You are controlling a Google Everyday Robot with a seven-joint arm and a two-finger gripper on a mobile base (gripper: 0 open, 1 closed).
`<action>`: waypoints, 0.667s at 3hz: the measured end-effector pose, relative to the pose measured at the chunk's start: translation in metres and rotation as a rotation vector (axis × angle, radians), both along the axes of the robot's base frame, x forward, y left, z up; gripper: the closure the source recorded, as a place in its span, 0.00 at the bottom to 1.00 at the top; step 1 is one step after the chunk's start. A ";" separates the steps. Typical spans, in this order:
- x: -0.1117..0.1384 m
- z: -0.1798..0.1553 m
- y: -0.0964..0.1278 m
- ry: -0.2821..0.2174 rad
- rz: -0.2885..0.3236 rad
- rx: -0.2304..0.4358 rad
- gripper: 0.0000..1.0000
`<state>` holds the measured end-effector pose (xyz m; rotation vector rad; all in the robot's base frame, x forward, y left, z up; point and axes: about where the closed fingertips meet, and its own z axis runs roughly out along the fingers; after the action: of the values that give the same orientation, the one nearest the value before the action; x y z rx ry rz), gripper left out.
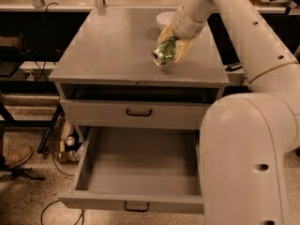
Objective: Pick green can from middle drawer and place on counter
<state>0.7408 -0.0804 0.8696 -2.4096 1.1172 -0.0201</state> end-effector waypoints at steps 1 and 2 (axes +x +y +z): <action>0.003 -0.005 0.003 0.012 -0.001 -0.003 0.51; 0.005 -0.009 0.006 0.020 0.003 -0.005 0.28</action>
Offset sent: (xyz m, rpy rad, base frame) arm -0.0007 -0.0022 -0.0041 -0.0300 0.0681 0.0192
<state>0.7460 -0.0744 0.8608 -2.4217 1.1236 0.0027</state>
